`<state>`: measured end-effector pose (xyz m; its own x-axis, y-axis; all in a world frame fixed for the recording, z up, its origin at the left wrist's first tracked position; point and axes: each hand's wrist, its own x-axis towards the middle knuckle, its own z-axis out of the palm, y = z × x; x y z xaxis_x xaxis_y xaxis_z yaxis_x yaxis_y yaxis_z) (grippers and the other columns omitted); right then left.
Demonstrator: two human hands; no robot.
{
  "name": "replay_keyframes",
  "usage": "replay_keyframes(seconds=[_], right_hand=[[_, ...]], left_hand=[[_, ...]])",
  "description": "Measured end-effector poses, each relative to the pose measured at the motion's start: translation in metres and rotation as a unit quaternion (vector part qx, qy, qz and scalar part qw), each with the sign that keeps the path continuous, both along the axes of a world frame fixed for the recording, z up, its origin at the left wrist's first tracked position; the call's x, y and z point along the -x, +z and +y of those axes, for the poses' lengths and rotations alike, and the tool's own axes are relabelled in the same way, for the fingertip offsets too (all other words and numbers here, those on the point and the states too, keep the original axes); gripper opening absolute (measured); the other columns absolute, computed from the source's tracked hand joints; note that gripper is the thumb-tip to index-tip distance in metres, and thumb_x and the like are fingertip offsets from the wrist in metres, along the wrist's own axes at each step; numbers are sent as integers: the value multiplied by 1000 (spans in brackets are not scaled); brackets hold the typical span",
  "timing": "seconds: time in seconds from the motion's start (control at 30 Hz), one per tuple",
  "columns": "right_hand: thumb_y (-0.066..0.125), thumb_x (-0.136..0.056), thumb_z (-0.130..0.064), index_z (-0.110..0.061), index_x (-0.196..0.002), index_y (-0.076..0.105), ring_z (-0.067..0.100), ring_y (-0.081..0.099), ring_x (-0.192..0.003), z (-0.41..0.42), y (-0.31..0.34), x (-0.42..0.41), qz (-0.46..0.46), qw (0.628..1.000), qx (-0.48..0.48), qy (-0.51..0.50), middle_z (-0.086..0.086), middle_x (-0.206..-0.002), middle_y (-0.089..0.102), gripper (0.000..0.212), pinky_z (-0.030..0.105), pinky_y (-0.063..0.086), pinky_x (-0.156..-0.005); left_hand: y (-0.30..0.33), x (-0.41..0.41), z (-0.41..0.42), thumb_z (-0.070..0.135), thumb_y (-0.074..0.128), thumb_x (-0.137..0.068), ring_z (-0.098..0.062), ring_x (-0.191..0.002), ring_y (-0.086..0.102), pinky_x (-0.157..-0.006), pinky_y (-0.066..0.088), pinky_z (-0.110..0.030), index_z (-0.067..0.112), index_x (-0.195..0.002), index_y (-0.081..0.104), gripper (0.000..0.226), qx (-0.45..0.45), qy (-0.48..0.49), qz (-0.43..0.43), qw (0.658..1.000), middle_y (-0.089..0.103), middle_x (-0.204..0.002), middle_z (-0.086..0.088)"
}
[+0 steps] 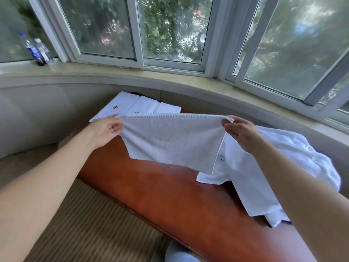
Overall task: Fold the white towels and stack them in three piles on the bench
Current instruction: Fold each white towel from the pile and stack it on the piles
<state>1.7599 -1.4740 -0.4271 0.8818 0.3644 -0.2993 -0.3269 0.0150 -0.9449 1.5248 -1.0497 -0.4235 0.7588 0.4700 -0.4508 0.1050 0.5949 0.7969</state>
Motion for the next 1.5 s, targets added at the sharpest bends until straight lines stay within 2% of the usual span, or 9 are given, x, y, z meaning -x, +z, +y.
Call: replay_keyframes(seconds=[0.1,0.23,0.37,0.47,0.67,0.8,1.0,1.23,1.5], right_hand=[[74,-91,-6,-6,-116,74,12,72,-93,-3,-18,10,-61,992,111,19,2,-94,78,24,21,57,-88],[71,-96,-16,-8,-100,76,13,75,-90,-11,-24,18,-78,973,200,86,6,-94,79,10,29,59,-90],[68,-96,-18,-6,-96,73,19,74,-87,-27,-11,16,85,918,282,266,9,-92,76,13,27,58,-77],[65,-93,-12,-10,-83,78,18,70,-71,-29,-2,8,182,911,267,256,5,-77,70,16,28,59,-65],[67,-93,-14,-12,-89,78,14,73,-69,-12,-20,-6,195,938,245,148,0,-78,72,12,25,60,-63],[62,-100,-18,-17,-102,69,11,74,-77,20,-69,-15,155,948,260,97,-4,-83,77,7,24,56,-72],[64,-99,-13,-21,-106,64,11,71,-76,56,-162,-36,158,957,238,41,0,-94,76,10,23,56,-74],[68,-96,-35,-20,-104,66,15,75,-80,56,-198,-42,194,956,220,-4,1,-94,78,17,27,59,-78],[70,-91,-16,-17,-99,68,12,72,-71,22,-201,-7,198,935,291,39,6,-88,76,8,23,57,-64]], left_hand=[[-22,11,0,-14,58,-94,-14,-95,71,-102,53,-35,7,-124,63,38,-69,-32,41,996,72,-99,-7],[-48,30,6,2,68,-95,-20,-107,71,-106,52,-39,4,-120,69,25,-183,-71,115,974,73,-114,-13],[-45,55,30,18,85,-83,-23,-90,74,-97,58,-42,0,-104,76,29,-180,-248,200,931,74,-96,-12],[-30,58,48,21,98,-62,-17,-70,65,-87,60,-39,6,-103,78,48,-114,-329,226,910,67,-85,-6],[-36,36,56,21,89,-75,-9,-56,52,-84,61,-36,7,-122,70,52,-97,-198,225,949,54,-69,2],[-75,6,38,20,78,-90,-20,-94,74,-104,53,-43,11,-131,64,44,-139,-149,243,948,77,-106,-6],[-154,-39,17,17,66,-99,-23,-117,67,-108,48,-39,22,-115,62,17,-107,-106,290,945,75,-118,-6],[-182,-58,16,42,77,-89,-15,-111,68,-94,54,-33,25,-124,69,40,-111,-104,316,937,77,-111,4],[-190,-9,11,48,67,-95,-18,-104,71,-94,54,-34,20,-112,73,33,-129,-97,381,910,76,-109,-4]])
